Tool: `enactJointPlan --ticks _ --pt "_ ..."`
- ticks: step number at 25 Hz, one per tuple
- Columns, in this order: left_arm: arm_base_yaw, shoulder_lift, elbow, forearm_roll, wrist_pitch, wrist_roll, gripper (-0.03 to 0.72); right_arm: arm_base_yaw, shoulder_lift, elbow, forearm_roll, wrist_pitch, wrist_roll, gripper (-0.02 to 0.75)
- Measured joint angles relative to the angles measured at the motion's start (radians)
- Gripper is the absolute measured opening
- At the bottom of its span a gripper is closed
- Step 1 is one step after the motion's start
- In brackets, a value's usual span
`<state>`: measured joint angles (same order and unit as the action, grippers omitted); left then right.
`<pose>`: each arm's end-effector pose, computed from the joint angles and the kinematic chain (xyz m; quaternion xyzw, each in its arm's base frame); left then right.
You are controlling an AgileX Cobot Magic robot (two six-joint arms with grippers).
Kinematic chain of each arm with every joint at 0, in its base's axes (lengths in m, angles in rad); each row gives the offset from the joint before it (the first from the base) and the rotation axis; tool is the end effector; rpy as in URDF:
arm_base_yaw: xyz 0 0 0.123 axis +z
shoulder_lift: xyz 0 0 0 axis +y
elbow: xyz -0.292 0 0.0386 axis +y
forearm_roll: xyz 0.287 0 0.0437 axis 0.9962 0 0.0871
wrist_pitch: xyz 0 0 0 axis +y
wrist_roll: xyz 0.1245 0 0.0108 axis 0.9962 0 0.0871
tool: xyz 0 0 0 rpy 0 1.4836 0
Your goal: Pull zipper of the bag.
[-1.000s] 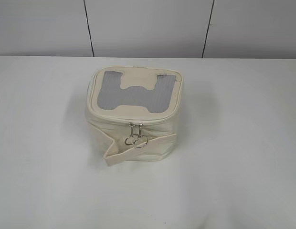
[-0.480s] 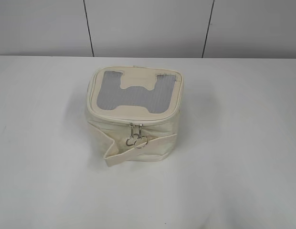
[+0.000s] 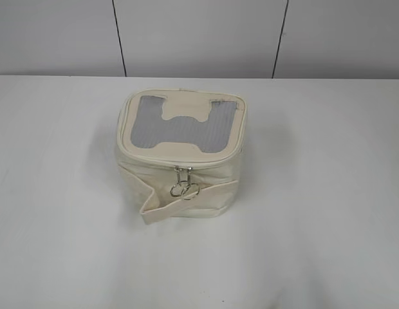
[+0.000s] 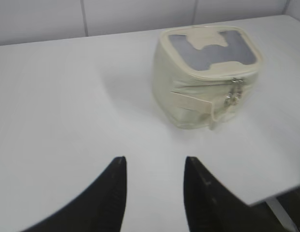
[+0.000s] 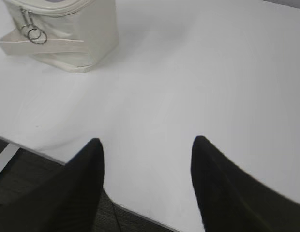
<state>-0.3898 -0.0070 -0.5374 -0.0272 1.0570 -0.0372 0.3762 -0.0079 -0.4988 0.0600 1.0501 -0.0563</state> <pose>0.0399 -0.0196 0.2940 0.1482 0.8272 -0.1281 0.5267 0.0436 0.0242 0.2818 -0.1831 0.8283 0.1138 0.5171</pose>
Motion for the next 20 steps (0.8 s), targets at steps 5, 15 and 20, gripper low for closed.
enactJointPlan --ticks 5,15,20 --pt "0.284 0.000 0.000 0.000 -0.001 0.000 0.312 -0.221 0.000 0.000 0.000 0.000 0.000 0.452" --pt "0.363 0.000 0.000 0.000 -0.003 0.001 0.310 -0.302 0.000 0.000 0.007 -0.002 0.000 0.452" --pt "0.363 0.000 0.000 0.000 -0.003 0.001 0.298 -0.302 0.000 0.000 0.008 -0.002 0.000 0.452"
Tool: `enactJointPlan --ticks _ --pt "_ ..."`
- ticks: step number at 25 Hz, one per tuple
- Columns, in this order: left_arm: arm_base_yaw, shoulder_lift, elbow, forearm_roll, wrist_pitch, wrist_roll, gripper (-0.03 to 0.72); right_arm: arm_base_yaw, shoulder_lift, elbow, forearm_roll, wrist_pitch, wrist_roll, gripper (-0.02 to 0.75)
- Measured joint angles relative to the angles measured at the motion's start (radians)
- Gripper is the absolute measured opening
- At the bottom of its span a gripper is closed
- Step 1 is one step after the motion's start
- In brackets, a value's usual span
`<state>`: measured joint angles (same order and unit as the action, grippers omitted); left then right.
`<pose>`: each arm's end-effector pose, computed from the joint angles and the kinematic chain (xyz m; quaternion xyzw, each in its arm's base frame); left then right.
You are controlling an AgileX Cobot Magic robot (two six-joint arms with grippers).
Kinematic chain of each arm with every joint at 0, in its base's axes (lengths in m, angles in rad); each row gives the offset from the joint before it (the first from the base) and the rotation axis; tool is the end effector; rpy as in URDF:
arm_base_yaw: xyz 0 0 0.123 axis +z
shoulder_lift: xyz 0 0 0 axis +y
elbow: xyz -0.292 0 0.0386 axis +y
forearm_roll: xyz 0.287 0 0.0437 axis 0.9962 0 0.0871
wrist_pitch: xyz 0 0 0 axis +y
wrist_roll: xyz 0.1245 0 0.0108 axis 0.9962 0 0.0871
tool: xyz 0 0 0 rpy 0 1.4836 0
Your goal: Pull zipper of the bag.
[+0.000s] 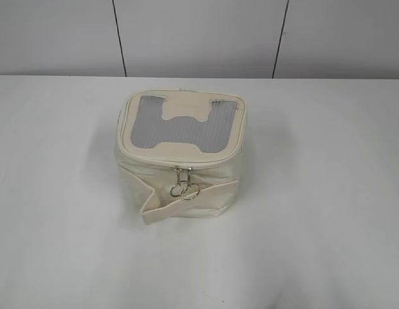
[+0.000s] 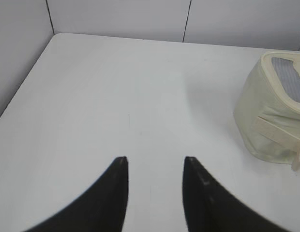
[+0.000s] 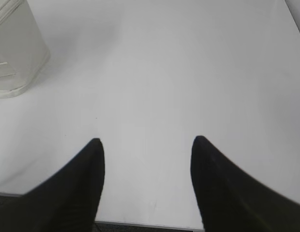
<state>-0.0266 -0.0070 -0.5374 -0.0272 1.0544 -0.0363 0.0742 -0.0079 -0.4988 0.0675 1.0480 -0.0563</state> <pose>0.0444 -0.0041 0.2943 -0.0033 0.8397 -0.0306 0.5422 0.0489 0.0110 0.2821 -0.0565 0.8458 0.0385 0.5292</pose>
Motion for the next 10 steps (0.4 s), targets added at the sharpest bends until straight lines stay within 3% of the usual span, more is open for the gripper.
enactJointPlan --ticks 10 --pt "0.000 0.000 0.000 0.000 0.000 0.000 0.244 0.000 0.000 0.000 0.000 0.000 0.000 0.452"
